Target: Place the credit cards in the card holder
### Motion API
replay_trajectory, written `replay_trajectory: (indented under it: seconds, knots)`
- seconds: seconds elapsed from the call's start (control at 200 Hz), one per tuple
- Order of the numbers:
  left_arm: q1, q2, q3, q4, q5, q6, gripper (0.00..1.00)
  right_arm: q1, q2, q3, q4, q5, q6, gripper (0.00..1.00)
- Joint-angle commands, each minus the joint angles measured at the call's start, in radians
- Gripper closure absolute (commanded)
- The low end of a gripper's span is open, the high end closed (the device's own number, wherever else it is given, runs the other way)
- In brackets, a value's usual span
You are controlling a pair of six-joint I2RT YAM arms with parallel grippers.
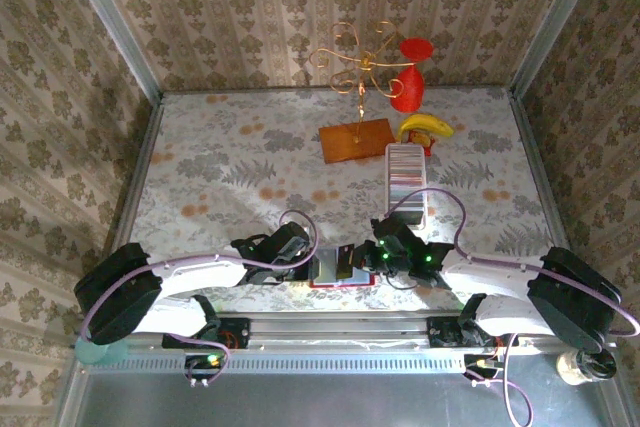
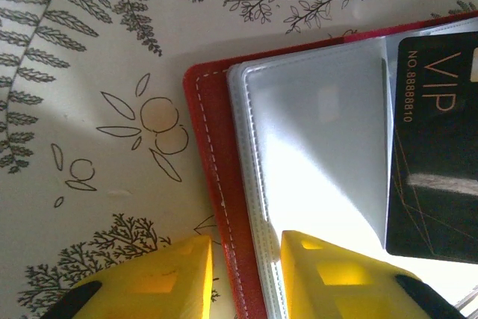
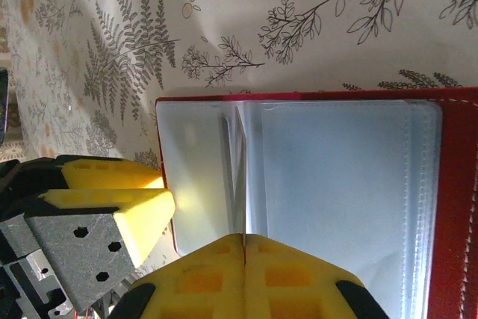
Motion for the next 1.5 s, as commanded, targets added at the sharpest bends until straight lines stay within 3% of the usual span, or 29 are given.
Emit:
replay_trajectory:
  seconds: [0.0, 0.53, 0.975, 1.2, 1.325, 1.405, 1.495]
  knots:
    - [-0.012, 0.016, -0.011, -0.022, -0.002, -0.01, 0.7, 0.007, -0.023, -0.016, -0.043, 0.035, -0.013, 1.0]
    - [-0.018, 0.018, -0.013, -0.014, -0.002, -0.017, 0.71, 0.013, 0.028, -0.039, 0.087, -0.009, 0.036, 1.0]
    - [-0.018, 0.01, -0.019, -0.018, -0.02, -0.029, 0.67, 0.015, 0.038, -0.034, 0.059, -0.07, 0.08, 1.0]
    - [-0.024, 0.009, -0.012, -0.016, -0.024, -0.03, 0.73, 0.016, 0.083, -0.018, 0.097, -0.102, 0.086, 1.0]
    - [-0.025, -0.001, -0.018, -0.012, -0.036, -0.036, 0.66, 0.017, 0.09, -0.026, 0.127, -0.1, 0.096, 1.0]
    - [-0.023, -0.011, -0.017, -0.027, -0.049, -0.041, 0.57, 0.018, 0.094, -0.026, 0.133, -0.1, 0.097, 1.0]
    - [-0.023, -0.024, -0.023, -0.02, -0.057, -0.043, 0.56, 0.016, 0.1, -0.027, 0.143, -0.102, 0.101, 1.0]
